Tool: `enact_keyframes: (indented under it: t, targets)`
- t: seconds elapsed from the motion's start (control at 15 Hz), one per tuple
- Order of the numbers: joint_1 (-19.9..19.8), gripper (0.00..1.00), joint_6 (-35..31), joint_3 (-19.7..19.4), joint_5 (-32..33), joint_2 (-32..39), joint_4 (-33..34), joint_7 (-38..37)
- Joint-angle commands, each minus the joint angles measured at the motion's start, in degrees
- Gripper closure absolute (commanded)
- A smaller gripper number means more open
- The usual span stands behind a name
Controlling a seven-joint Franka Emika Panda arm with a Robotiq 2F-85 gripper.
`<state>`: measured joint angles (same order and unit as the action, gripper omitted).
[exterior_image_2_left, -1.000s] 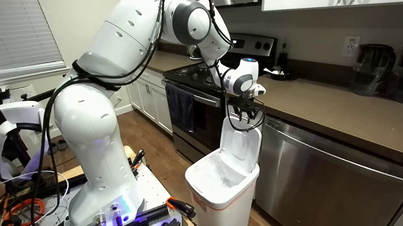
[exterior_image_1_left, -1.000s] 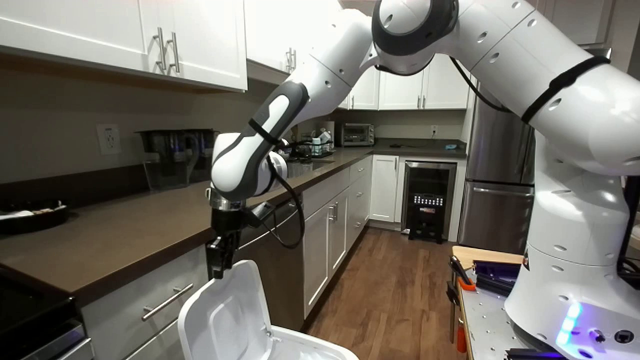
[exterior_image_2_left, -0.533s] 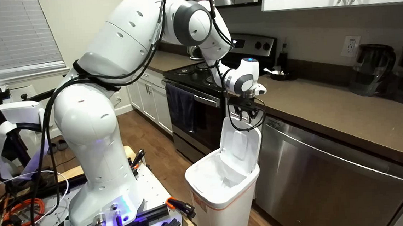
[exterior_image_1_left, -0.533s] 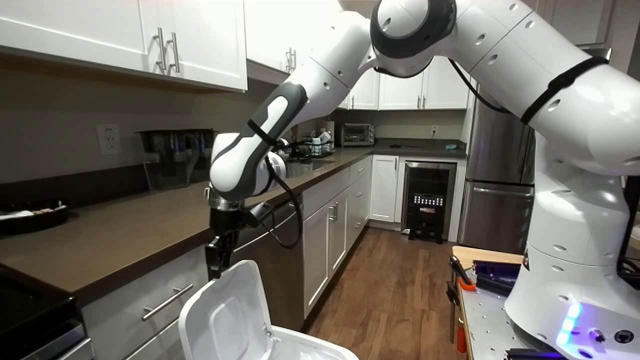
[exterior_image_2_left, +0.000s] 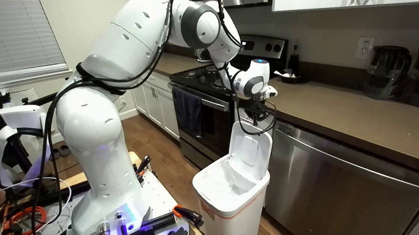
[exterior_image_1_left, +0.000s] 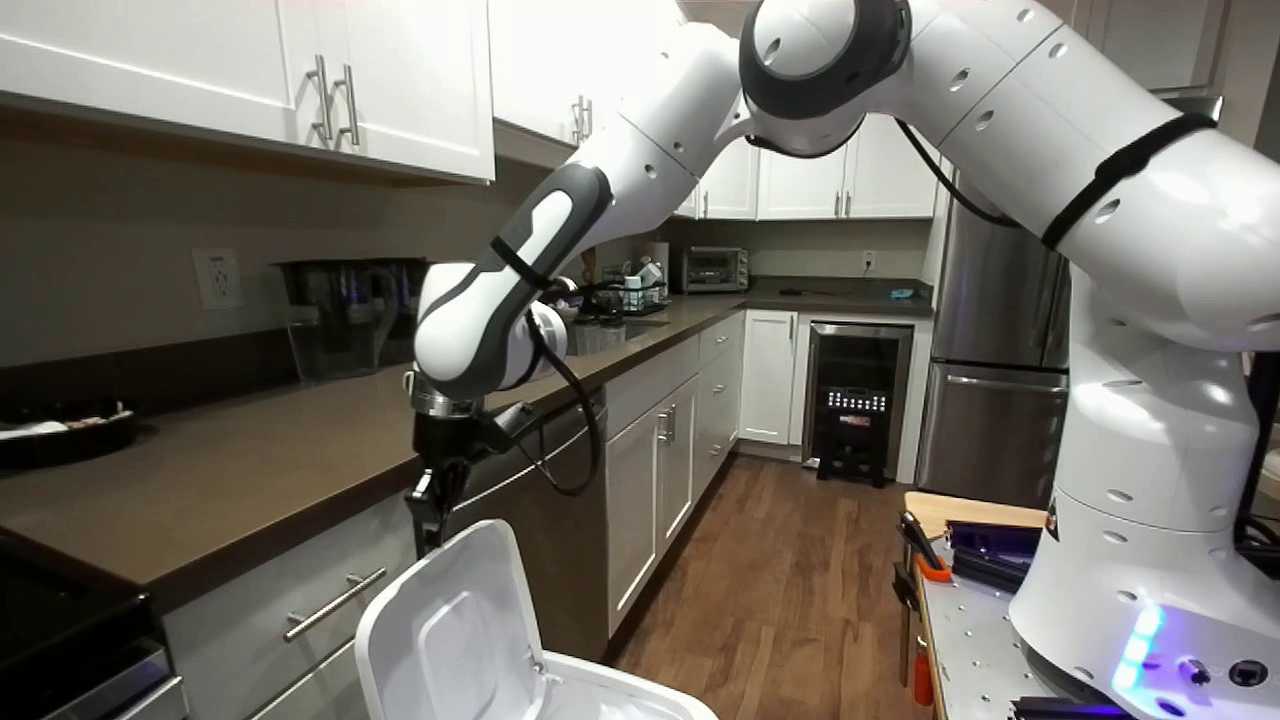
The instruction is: Close the white bin
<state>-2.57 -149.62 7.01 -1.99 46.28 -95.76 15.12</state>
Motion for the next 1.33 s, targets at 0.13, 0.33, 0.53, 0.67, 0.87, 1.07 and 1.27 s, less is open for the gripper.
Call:
enact_keyframes:
  t: [0.13, 0.33, 0.53, 0.67, 0.87, 1.07, 1.27]
  targets:
    - [-0.07, 0.89, -0.47, -0.09, 0.64, 1.67, 1.92, 0.00]
    - [-0.18, 0.93, -0.94, -0.05, 0.55, 2.18, 2.14, 0.05]
    - [-0.04, 0.94, -0.98, -0.17, 0.69, 2.47, 2.33, -0.05]
    - [-0.14, 0.93, -0.71, -0.17, 0.65, 3.41, 2.92, -0.03]
    - [-0.02, 0.92, 1.22, -0.60, 0.63, 4.68, 3.55, -0.77]
    - [-0.35, 0.92, 3.19, -0.62, 0.30, 4.96, 2.50, -1.03]
    - [-1.38, 0.92, 4.13, -0.03, -0.72, 3.82, 0.17, -0.87]
